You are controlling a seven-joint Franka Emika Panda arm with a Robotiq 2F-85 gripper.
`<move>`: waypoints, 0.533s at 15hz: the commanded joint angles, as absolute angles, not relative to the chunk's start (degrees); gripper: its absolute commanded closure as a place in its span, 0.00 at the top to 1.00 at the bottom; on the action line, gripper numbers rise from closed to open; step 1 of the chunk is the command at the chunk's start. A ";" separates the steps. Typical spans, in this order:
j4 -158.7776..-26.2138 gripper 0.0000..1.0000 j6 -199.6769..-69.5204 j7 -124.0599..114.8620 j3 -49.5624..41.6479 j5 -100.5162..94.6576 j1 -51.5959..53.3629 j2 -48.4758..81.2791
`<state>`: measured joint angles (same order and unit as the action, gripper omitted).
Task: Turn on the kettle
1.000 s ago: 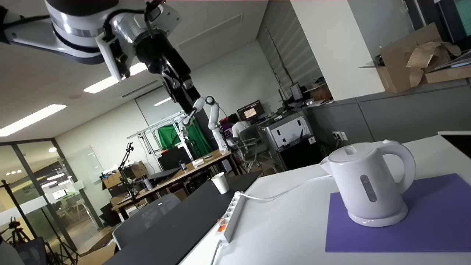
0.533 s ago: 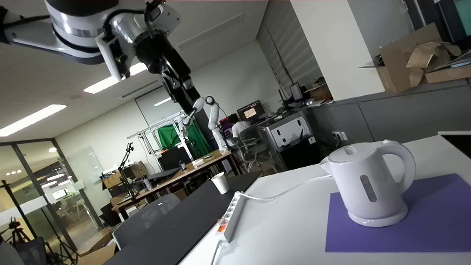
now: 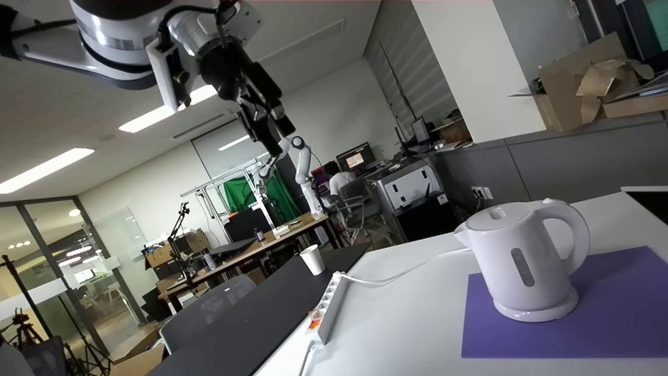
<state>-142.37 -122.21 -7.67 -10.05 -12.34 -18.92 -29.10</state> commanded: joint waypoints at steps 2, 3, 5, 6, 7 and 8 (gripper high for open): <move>-132.59 1.00 -128.49 -6.14 -14.85 -14.07 -21.70 -19.61; -130.45 1.00 -129.75 -6.17 -16.01 -13.13 -22.06 -17.61; -124.91 1.00 -130.83 -6.63 -18.35 -10.77 -22.59 -12.73; -121.86 1.00 -130.77 -6.93 -19.49 -9.19 -22.72 -10.18; -118.83 1.00 -130.68 -6.93 -20.56 -7.33 -22.73 -7.64; -115.51 0.75 -130.14 -7.31 -21.54 -5.15 -22.80 -4.92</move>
